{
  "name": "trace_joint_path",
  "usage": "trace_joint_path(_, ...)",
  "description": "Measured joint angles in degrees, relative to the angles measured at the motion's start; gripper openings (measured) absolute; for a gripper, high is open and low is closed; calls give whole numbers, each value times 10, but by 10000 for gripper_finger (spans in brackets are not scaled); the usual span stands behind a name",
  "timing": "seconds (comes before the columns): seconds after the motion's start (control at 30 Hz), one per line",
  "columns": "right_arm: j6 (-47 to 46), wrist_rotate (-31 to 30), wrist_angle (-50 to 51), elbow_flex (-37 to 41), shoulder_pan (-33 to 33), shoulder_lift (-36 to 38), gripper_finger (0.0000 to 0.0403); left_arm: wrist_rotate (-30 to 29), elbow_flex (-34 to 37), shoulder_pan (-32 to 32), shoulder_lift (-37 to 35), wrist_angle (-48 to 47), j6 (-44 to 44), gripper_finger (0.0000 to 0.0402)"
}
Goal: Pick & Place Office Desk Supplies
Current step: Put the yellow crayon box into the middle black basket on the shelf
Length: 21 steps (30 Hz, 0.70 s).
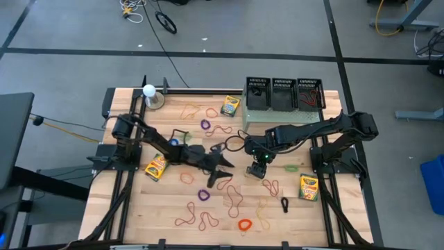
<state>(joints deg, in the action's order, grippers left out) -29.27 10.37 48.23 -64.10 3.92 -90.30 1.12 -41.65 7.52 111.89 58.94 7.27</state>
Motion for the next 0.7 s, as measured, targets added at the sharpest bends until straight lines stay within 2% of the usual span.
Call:
trace_joint_path(0.27,2,0,0,0,0,0,229,49,-90,-24,78,-4,-29,263)
trace_joint_path(0.4,4,-1,-1,0,0,0,229,69,-141,-26,127,-4,-47,274)
trace_joint_path(0.53,4,-1,-3,0,0,0,229,71,-167,-26,153,-4,-35,250)
trace_joint_path(0.7,16,-4,-7,0,1,0,229,70,-171,-27,157,-6,-27,178)
